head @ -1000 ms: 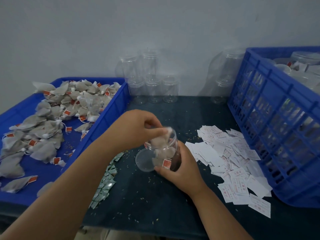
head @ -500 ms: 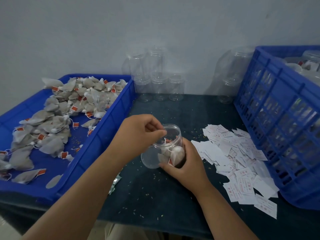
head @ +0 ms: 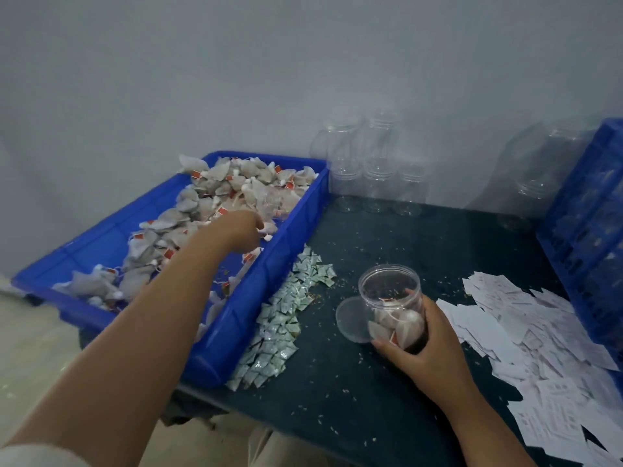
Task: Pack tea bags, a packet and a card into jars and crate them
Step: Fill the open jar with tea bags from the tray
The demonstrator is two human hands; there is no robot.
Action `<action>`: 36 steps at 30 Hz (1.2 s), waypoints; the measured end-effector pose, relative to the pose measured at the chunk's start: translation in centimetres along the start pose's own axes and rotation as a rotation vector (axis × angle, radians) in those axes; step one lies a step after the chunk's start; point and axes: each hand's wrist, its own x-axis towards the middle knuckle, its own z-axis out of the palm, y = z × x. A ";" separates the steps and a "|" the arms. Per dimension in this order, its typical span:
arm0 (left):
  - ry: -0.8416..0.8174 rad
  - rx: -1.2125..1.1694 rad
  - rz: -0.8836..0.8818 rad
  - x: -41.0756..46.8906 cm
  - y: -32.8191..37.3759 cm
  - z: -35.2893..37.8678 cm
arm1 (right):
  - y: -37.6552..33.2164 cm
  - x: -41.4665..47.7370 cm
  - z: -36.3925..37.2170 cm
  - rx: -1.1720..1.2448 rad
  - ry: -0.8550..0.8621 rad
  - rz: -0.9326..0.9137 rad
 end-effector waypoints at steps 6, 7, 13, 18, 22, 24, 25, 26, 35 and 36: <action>-0.129 0.118 0.003 2.4 -2.5 4.8 | -0.4 -0.1 0.2 -0.005 0.006 -0.010; -0.103 0.099 -0.019 2.7 -2.7 4.6 | -0.5 0.0 0.2 -0.011 0.008 -0.009; 0.261 -0.362 -0.084 3.2 -2.9 3.4 | -0.7 0.2 0.3 -0.010 0.003 -0.015; 0.442 -0.620 -0.042 1.3 -2.0 1.8 | -0.6 0.2 0.3 0.007 0.011 -0.005; 0.533 -0.644 0.139 -1.5 0.7 -0.8 | -1.0 0.2 0.3 0.010 0.016 0.006; 0.522 -0.652 0.274 -3.6 3.3 -2.0 | -1.1 0.2 0.2 0.015 0.001 0.017; 0.513 -0.662 0.341 -4.7 4.8 -2.3 | -1.1 0.2 0.2 0.011 -0.006 0.023; 0.487 -0.673 0.397 -5.7 6.4 -2.3 | -1.1 0.2 0.2 0.006 -0.012 0.023; 0.084 -0.297 0.629 -8.8 14.4 4.2 | -1.1 0.0 -0.1 0.004 0.040 0.040; 0.075 -0.325 0.666 -8.7 14.2 4.4 | -1.1 0.0 -0.1 0.011 0.045 0.046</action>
